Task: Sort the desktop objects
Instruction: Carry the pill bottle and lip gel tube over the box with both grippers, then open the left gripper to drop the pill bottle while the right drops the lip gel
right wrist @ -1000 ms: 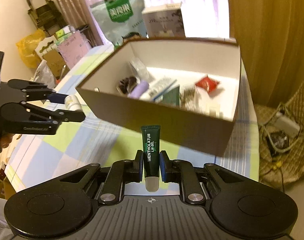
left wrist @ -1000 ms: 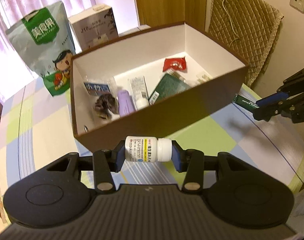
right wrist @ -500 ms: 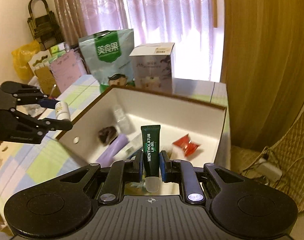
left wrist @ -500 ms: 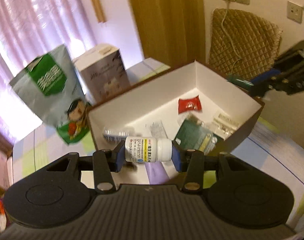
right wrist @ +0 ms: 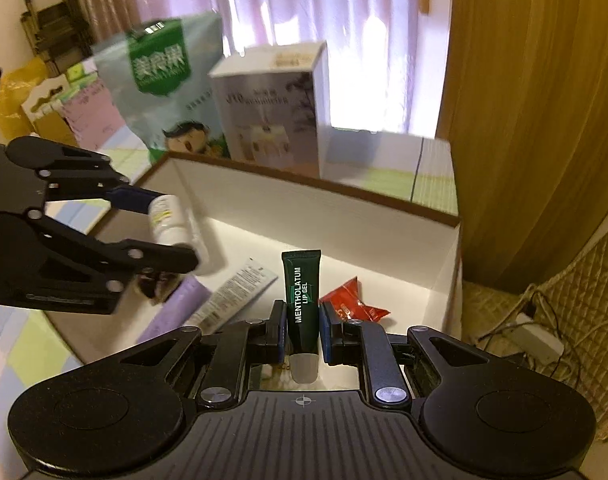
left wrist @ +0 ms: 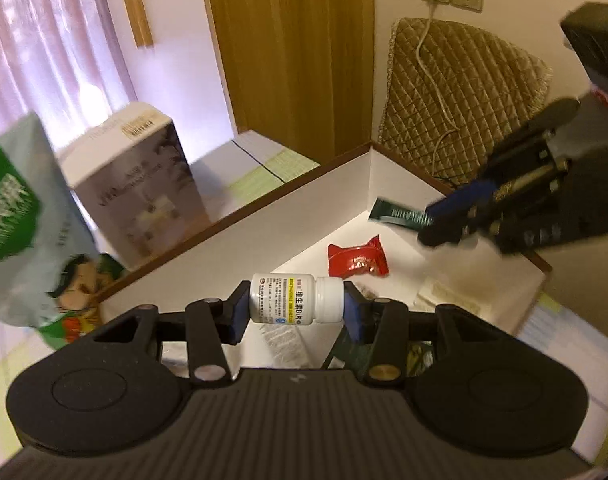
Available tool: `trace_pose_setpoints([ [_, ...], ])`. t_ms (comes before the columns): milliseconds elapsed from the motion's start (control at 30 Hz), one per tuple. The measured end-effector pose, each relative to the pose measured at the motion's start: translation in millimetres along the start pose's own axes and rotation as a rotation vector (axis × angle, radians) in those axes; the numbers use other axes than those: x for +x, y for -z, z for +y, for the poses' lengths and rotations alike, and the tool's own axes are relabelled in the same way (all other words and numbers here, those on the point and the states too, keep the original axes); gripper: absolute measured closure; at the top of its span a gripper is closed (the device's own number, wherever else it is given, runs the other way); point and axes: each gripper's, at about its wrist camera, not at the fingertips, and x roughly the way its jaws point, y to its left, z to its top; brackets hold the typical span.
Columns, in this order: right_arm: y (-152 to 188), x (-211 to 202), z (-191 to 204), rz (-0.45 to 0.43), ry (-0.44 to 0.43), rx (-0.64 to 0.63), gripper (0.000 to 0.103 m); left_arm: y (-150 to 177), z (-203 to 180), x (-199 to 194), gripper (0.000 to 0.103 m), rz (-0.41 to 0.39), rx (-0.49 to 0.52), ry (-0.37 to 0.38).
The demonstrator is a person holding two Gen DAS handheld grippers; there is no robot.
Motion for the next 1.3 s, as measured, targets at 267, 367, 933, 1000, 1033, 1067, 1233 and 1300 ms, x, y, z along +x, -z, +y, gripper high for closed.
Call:
trace_pose_setpoints([
  [267,-10,40,-25,0.059,0.029,0.008,0.084,-6,14,81,0.061,0.090,-0.052,0.006],
  [367,-12,48,-30,0.067,0.032,0.004,0.084,-8,18,101,0.061,0.101,-0.078,0.023],
  [933,-18,81,-41,0.111,0.032,-0.027,0.084,-3,20,152,0.053,0.143,-0.064,0.036],
  [1000,-18,84,-40,0.114,0.028,-0.028,0.084,-2,20,151,0.052,0.143,-0.054,0.031],
  [1033,-18,86,-40,0.116,0.025,-0.029,0.084,-2,20,150,0.052,0.144,-0.052,0.029],
  [1067,-18,88,-39,0.118,0.021,-0.031,0.084,-1,21,148,0.052,0.144,-0.051,0.026],
  [1233,-21,95,-36,0.129,0.001,-0.044,0.084,-1,25,142,0.052,0.157,-0.061,0.021],
  [1300,-23,99,-36,0.133,-0.006,-0.040,0.084,0,27,140,0.052,0.163,-0.059,0.009],
])
